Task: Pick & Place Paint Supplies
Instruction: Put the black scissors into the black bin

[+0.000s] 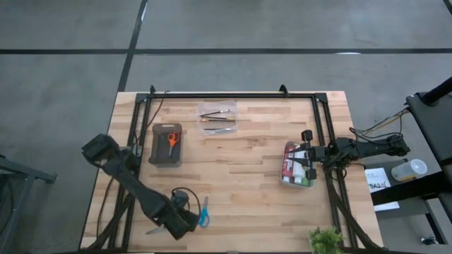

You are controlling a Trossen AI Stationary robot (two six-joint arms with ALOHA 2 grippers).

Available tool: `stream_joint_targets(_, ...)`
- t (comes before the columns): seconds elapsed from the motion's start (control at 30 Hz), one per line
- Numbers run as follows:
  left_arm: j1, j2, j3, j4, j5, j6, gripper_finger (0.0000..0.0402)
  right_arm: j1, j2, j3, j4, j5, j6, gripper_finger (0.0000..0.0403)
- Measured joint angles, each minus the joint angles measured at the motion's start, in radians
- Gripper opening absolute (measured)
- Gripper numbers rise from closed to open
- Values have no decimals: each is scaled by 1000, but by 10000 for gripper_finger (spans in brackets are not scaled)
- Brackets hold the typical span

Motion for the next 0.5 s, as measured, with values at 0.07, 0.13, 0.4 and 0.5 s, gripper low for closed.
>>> stream_joint_targets(0.07,0,21,0,14,4,0,166,0,0,0,0,0,0,91)
stream_joint_targets(0.13,0,34,0,23,4,4,166,0,0,0,0,0,0,91)
stream_joint_targets(0.4,3,42,0,16,-6,14,166,0,0,0,0,0,0,91)
stream_joint_targets(0.5,7,42,0,13,-17,15,166,0,0,0,0,0,0,91)
